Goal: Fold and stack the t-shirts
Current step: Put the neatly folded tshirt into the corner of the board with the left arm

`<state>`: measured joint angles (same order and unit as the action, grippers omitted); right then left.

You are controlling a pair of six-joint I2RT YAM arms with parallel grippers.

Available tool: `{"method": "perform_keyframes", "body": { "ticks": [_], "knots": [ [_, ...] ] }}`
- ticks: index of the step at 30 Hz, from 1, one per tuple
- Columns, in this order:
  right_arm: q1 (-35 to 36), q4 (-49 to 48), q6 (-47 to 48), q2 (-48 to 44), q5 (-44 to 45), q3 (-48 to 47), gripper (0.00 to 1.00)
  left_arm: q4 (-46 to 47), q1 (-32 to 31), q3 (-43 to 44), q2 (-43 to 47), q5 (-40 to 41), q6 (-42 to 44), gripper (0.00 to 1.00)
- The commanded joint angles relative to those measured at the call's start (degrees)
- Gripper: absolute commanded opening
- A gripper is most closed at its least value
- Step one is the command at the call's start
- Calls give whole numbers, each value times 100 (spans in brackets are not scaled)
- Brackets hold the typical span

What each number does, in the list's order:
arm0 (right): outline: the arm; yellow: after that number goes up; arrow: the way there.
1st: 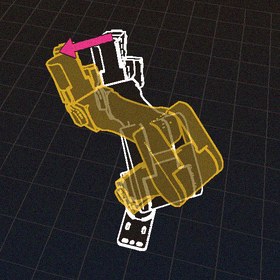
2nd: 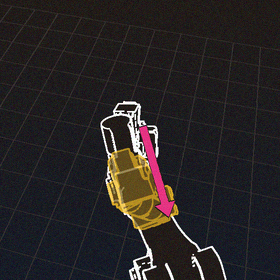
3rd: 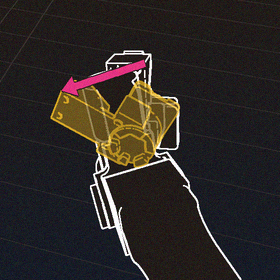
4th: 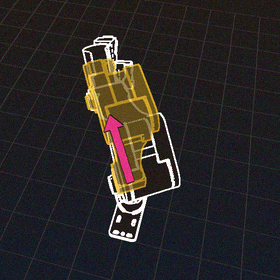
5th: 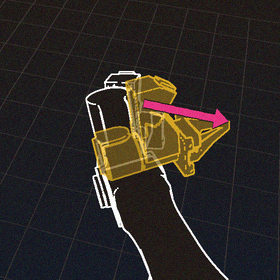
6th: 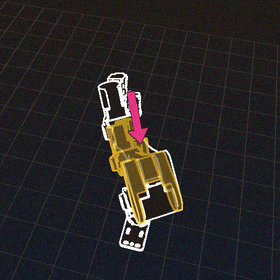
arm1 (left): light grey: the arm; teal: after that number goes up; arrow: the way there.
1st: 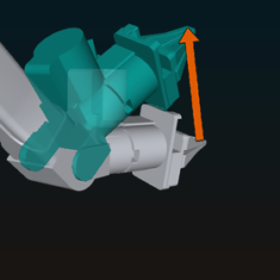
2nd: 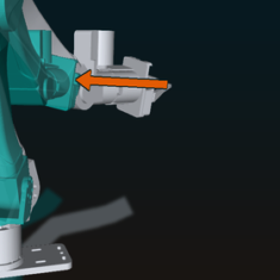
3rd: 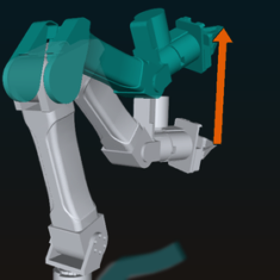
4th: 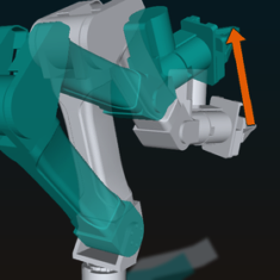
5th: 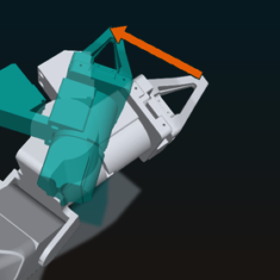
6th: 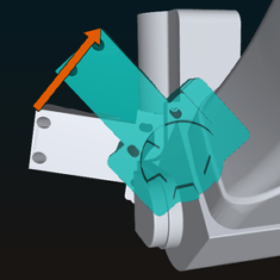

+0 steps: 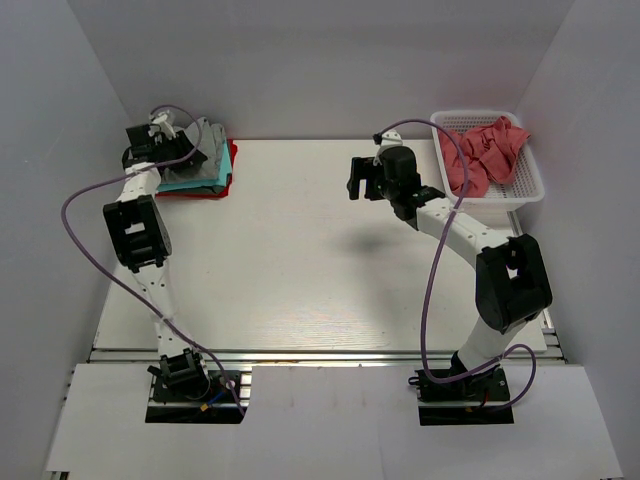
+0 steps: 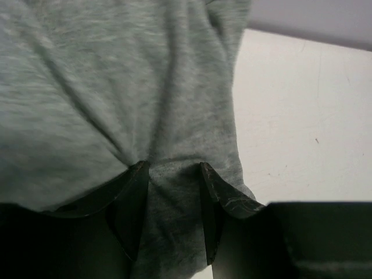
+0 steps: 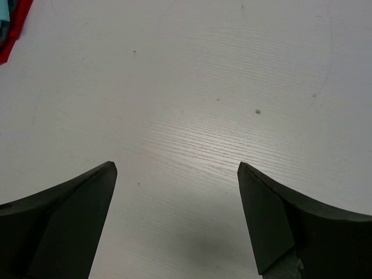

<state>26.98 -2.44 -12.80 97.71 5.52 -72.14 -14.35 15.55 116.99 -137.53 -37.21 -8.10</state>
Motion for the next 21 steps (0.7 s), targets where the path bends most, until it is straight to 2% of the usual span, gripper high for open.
{"method": "perform_keyframes", "body": {
  "ticks": [1, 6, 9, 12, 13, 15, 18, 19, 21],
  "knots": [
    [-35, 24, 163, -182, 213, 7, 90, 432, -219, -141, -159, -444, -376, 50],
    [-35, 68, 216, -270, 283, 103, 90, 249, -219, 455, -730, -779, -570, 47],
    [-35, 7, 278, -393, 345, 191, 90, 248, -219, 456, -582, -797, -570, 50],
    [-35, -81, 330, -516, 292, 288, 90, 371, -219, 509, -108, -665, -623, 63],
    [-18, -108, 339, -568, 274, 306, 90, 371, -219, 509, 32, -586, -623, 73],
    [-26, -134, 357, -586, 169, 323, 90, 424, -219, 509, 444, -331, -553, 77],
    [-35, -47, 515, -446, 99, 218, 90, 363, -219, 509, 858, 90, -351, 89],
    [-35, 41, 515, -411, 99, 105, 90, 302, -219, 509, 921, 178, -350, 97],
    [-18, 85, 541, -288, 142, -1, 90, 301, -88, 561, 921, 232, -350, 100]
  ]
}}
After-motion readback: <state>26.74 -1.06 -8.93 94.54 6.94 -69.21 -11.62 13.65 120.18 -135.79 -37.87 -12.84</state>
